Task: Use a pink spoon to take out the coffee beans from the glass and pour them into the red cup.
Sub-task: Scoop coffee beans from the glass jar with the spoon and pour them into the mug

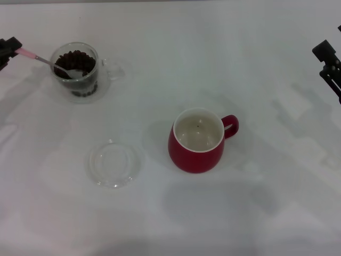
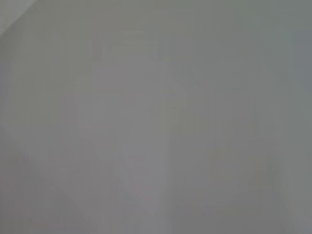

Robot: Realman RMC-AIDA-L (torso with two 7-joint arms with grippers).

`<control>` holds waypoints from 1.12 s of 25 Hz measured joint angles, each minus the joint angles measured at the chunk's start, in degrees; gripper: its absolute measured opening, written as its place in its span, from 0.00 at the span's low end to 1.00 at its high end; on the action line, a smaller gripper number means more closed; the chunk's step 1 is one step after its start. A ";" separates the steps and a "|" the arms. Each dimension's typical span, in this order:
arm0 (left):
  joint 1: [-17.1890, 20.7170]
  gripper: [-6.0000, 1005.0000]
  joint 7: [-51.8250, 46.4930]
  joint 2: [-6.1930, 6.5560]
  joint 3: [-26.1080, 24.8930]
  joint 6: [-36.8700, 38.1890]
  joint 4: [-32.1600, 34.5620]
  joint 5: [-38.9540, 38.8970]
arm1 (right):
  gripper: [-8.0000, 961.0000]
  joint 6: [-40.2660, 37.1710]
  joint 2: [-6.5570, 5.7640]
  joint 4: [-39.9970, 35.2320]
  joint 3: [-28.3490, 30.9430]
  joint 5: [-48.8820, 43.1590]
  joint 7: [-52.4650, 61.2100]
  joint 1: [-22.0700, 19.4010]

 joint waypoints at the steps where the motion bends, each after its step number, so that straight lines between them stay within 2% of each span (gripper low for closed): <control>1: 0.16 0.14 -0.25 0.01 0.00 0.01 -0.41 -0.66 | 0.74 0.04 -0.03 0.03 0.00 0.03 -0.04 0.00; 16: 4.17 0.14 -1.11 -0.09 0.04 -0.23 -0.69 -7.08 | 0.74 3.69 -0.26 -0.15 -0.01 0.37 -0.28 1.40; 23: 2.92 0.14 5.69 0.95 0.62 -3.32 1.58 -5.43 | 0.74 4.49 -0.27 -0.35 -0.01 0.28 -0.20 2.19; 28: 1.27 0.14 7.81 1.04 0.73 -3.16 5.85 -2.94 | 0.74 4.49 -0.26 -0.36 0.06 0.55 0.07 2.19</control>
